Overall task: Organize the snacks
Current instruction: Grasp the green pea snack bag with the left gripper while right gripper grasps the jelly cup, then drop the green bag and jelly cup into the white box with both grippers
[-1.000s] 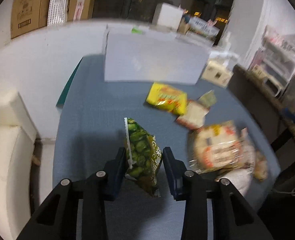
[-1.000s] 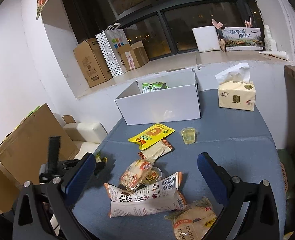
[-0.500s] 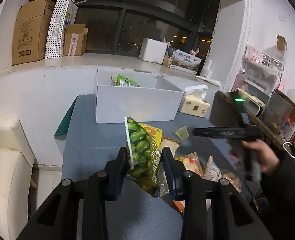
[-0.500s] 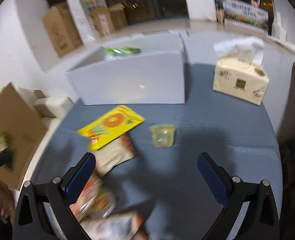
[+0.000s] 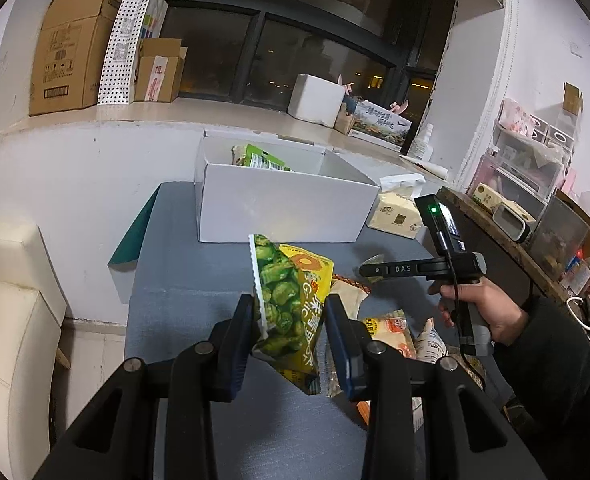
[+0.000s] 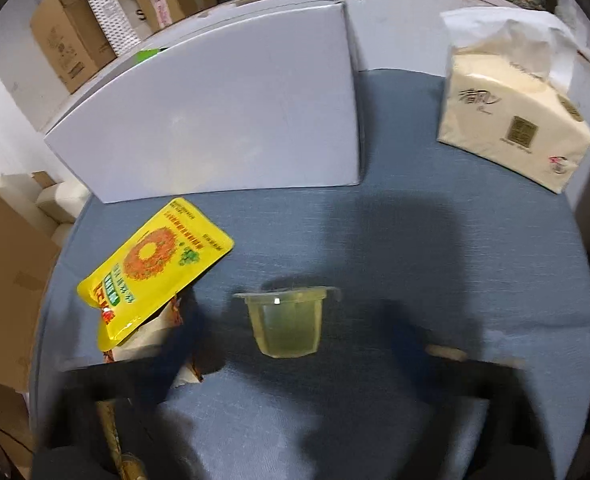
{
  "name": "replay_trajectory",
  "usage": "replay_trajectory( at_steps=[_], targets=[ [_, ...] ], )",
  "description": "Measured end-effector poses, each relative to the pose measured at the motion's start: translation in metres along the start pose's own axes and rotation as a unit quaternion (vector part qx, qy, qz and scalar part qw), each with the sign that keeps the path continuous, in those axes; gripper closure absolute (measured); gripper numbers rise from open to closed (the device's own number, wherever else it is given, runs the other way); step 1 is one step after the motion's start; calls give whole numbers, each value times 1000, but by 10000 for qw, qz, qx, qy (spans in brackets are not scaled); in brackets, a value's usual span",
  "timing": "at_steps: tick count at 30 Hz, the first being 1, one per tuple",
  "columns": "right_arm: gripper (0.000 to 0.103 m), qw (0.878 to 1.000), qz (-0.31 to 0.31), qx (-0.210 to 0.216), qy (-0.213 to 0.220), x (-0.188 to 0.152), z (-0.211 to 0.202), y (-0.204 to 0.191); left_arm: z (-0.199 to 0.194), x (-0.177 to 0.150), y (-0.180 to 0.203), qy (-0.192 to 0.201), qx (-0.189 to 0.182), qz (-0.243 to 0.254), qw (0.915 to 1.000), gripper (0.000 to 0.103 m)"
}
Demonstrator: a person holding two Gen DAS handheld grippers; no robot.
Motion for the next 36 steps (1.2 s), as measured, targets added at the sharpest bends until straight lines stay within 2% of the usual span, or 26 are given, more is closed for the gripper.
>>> replay_trajectory(
  at_steps=[2, 8, 12, 15, 18, 23, 25, 28, 33, 35, 36],
  targets=[
    [64, 9999, -36, -89, 67, -2, -3, 2, 1, 1, 0, -3, -3, -8, 10000, 64],
    [64, 9987, 61, 179, 473, -9, -33, 2, 1, 10, 5, 65, -19, 49, 10000, 63],
    [64, 9947, 64, 401, 940, -12, -73, -11, 5, 36, 18, 180, -76, 237, 9995, 63],
    [64, 9892, -27, 509, 1372, 3, -106, -20, 13, 63, 29, 268, -83, 419, 9987, 63],
    [64, 9832, -178, 586, 1722, 23, -137, -38, 30, 99, 34, 319, -86, 507, 9982, 63],
    [64, 9785, -500, 449, 1952, 69, -159, -57, 66, 169, 33, 382, 112, 615, 9973, 63],
    [64, 9794, -495, 412, 1911, 97, -152, -59, 91, 195, 24, 295, 193, 544, 9979, 63],
    [64, 9819, -367, 412, 1814, 127, -138, -51, 125, 219, 9, 76, 248, 380, 9989, 63],
    [64, 9866, -305, 298, 1576, 170, -107, -38, 169, 233, -13, -160, 599, 351, 9975, 63],
    [62, 9885, -339, 235, 1455, 178, -97, -35, 183, 231, -26, -325, 793, 231, 9961, 55],
    [45, 9893, -327, 197, 1408, 182, -91, -33, 188, 228, -30, -413, 813, 131, 9958, 30]
  ],
)
Point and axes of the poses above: each gripper's, at about its wrist camera, not at the fingertips, and z roughly the way its jaws point, y to its right, x to its top, the point moved 8 cm from there along z, roughly the way its jaws point, and after that the axes turned 5 degrees about -y, right-handed, at the moved point
